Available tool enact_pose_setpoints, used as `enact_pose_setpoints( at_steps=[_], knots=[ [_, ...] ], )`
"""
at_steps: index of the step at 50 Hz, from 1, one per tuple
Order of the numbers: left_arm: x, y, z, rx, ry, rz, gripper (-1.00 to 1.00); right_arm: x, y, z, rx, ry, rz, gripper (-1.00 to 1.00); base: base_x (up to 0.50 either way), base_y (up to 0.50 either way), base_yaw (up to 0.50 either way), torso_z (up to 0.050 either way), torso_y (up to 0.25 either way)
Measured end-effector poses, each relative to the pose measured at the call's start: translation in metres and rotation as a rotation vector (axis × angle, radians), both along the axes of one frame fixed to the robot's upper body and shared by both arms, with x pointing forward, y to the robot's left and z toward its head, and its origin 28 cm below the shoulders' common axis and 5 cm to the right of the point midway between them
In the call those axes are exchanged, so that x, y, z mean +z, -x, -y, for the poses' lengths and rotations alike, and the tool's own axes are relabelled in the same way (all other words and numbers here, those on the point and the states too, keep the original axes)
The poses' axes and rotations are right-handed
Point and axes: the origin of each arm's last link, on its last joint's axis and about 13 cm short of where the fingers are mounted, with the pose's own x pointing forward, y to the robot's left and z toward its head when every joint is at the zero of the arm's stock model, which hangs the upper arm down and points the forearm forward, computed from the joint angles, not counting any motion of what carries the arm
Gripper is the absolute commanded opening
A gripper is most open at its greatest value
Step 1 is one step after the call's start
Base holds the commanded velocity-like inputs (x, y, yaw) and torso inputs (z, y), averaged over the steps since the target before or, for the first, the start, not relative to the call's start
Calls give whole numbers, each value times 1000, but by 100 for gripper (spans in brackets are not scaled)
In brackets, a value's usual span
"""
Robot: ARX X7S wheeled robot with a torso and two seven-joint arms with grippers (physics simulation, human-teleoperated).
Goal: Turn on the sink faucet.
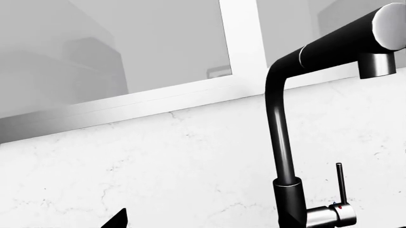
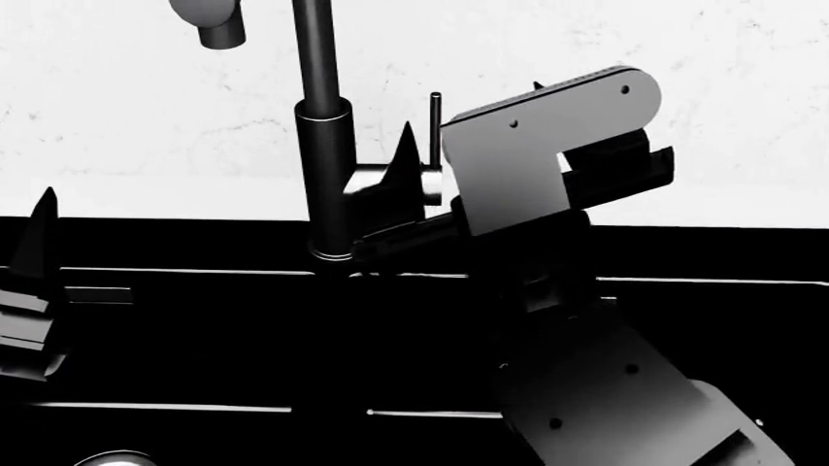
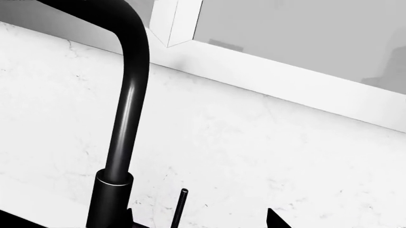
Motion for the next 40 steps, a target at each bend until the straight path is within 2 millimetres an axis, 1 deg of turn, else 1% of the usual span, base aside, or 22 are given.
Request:
enact_pose_setpoints(
  at_steps=[19,40],
  knots=[
    [-2,0,-1,-3,-1,-6,100,-9,-40,-6,3,8,-77,100,0,0,0,0,0],
    [-2,-1,-1,-5,-3,-11,100,-16,-77,-6,-23,10,-152,100,0,0,0,0,0]
  ],
)
